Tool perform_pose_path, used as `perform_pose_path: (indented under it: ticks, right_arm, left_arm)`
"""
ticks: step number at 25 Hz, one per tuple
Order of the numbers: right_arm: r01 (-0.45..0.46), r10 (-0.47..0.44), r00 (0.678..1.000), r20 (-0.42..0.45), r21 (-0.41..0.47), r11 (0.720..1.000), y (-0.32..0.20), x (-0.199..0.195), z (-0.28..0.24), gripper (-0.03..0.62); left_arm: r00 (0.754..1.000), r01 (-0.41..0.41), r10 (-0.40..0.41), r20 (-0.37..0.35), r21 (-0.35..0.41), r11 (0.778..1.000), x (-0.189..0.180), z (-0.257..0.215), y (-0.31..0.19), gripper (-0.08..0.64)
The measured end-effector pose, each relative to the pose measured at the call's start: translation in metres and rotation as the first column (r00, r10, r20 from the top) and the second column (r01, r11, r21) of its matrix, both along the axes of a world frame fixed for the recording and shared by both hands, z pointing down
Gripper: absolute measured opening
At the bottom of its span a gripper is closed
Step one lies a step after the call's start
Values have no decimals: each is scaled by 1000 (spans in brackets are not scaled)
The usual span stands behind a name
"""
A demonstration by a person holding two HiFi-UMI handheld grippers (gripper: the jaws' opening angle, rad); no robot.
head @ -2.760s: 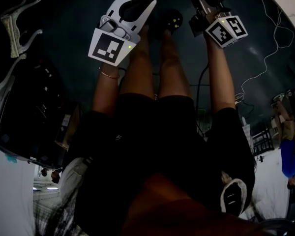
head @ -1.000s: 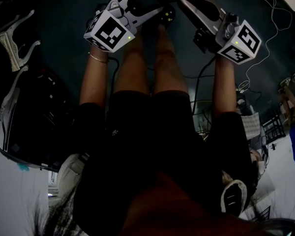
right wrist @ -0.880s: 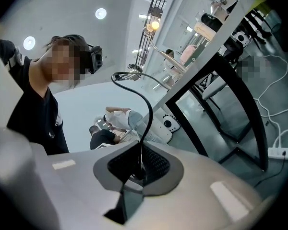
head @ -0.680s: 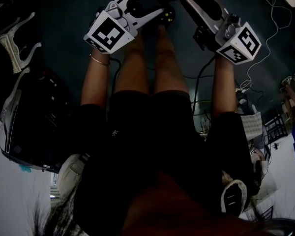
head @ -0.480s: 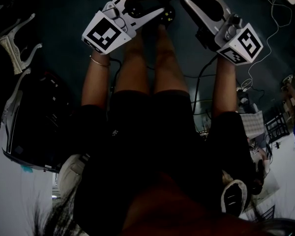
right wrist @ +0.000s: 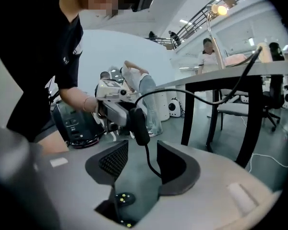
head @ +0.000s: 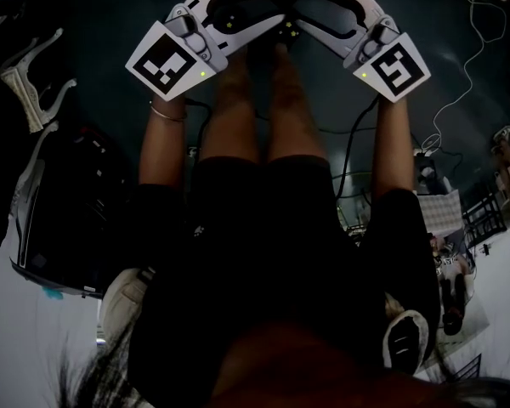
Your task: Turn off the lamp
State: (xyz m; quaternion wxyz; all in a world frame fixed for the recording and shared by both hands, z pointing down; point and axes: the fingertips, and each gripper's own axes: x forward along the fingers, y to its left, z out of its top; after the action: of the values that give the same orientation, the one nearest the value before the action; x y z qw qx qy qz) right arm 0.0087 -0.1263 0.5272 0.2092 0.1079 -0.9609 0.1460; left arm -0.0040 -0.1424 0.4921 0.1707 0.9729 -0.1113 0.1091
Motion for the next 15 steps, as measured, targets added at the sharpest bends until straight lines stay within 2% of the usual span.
perform_pose_path:
  ticks: [4, 10, 12, 15]
  right_arm:
    - [17, -17, 999, -28, 27, 999, -2, -15, 14, 156]
    - [-43, 43, 999, 15, 52, 998, -11, -19, 13, 150]
    - [-57, 56, 998, 26, 57, 997, -12, -17, 11, 71]
    - [-67, 65, 997, 49, 53, 996, -13, -17, 8, 21]
  left_arm:
    - [1000, -8, 8, -19, -1, 1000, -1, -6, -1, 112]
    - [1000, -19, 19, -20, 7, 1000, -3, -11, 1, 112]
    - [1000, -16, 16, -26, 3, 1000, -3, -13, 2, 112]
    - [999, -3, 3, -38, -7, 1000, -5, -14, 0, 112]
